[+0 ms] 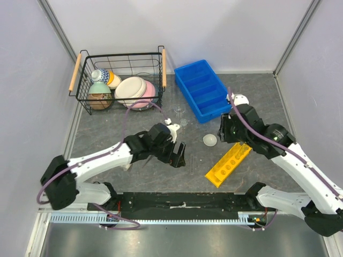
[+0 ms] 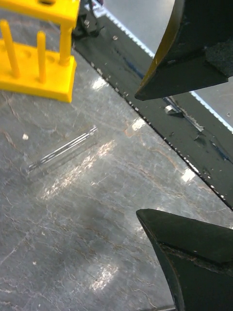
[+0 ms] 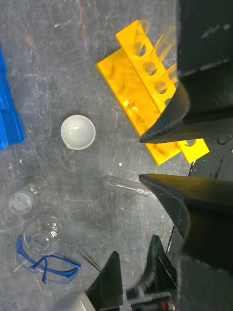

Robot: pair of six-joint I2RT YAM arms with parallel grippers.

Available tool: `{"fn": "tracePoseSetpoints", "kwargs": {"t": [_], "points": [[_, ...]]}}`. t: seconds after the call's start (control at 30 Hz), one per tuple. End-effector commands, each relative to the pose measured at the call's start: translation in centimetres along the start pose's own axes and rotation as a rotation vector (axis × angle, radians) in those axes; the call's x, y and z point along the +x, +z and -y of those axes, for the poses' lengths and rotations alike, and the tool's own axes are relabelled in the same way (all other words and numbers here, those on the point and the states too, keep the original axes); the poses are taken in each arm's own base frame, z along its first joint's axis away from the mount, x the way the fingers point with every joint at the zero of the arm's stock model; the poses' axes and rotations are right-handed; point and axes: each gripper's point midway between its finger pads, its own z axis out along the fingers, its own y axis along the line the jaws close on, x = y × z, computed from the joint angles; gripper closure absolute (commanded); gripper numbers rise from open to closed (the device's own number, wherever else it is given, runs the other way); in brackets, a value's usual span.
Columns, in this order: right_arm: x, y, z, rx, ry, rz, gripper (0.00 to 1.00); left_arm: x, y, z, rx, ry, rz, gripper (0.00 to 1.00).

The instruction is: Organize the chemistry lab equipment

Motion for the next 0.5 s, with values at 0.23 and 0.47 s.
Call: {"fn": "tracePoseSetpoints", "kwargs": {"t": [0.23,0.47], "points": [[1.7,1.1,0.8,0.056,-0.049,0.049,0.6,-4.4,6.7,-0.5,-0.166,-0.138,-0.037,0.05],[2.2,0.6,1.8,0.072,-0.049,0.075,0.59,-3.6,8.8,-0.9,-0.317,-0.2,-0.1,0.09]]}}
